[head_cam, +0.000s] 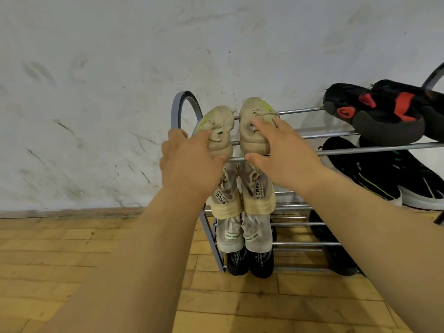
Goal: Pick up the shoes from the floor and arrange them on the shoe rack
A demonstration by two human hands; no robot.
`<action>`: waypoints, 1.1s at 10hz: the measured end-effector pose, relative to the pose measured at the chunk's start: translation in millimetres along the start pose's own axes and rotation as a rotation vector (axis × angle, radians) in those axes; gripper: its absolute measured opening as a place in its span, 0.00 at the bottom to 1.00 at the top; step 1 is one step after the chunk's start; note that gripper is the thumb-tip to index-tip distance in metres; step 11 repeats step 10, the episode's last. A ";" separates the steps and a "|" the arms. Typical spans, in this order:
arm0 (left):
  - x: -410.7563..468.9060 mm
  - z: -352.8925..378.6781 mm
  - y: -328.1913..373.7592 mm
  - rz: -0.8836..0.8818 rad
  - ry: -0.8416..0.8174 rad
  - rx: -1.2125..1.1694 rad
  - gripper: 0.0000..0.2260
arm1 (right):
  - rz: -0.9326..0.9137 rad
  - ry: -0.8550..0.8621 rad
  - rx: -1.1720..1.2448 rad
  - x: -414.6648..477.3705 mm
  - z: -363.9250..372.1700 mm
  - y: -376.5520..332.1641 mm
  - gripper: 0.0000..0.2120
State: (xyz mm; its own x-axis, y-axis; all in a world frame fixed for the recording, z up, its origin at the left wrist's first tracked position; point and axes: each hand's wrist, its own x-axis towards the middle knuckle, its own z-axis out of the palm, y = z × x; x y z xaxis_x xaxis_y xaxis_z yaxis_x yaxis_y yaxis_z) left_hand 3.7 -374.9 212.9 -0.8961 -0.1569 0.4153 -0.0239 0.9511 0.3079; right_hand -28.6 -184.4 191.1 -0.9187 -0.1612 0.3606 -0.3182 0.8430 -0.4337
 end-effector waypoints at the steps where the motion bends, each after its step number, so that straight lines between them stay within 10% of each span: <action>1: -2.1 -4.0 -9.4 -0.022 -0.015 -0.009 0.26 | -0.001 0.060 0.077 -1.6 4.7 -0.3 0.34; 11: -29.7 -14.6 20.2 0.035 -0.055 -0.202 0.28 | 0.005 -0.042 0.052 -41.9 -40.2 -0.3 0.39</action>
